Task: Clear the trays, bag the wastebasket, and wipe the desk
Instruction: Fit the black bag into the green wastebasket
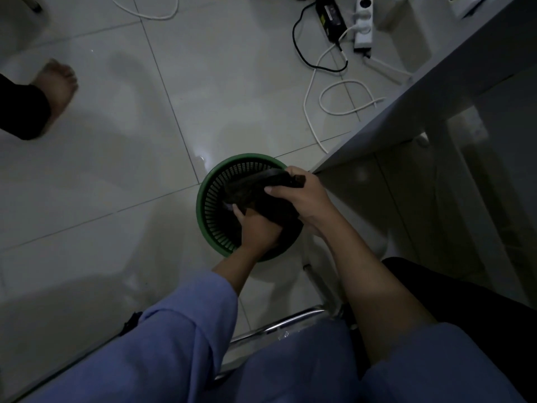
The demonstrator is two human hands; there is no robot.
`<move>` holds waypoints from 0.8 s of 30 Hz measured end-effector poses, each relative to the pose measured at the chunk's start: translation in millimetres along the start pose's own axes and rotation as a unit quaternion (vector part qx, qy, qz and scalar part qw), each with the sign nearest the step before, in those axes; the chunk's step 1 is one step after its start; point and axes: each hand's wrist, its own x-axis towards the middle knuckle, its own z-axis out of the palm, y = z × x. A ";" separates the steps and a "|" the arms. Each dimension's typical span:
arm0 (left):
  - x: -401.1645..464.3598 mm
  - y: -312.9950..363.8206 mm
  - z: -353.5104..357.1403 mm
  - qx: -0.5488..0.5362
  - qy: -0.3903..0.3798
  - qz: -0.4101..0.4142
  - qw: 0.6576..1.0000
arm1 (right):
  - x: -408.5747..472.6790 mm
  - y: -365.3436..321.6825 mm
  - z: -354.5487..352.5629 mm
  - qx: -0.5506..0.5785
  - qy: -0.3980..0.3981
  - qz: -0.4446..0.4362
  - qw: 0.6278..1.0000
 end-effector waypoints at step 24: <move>-0.3 12.4 -28.6 -0.329 0.071 -0.049 0.940 | 16.7 81.3 17.8 -0.387 -0.025 -0.021 0.922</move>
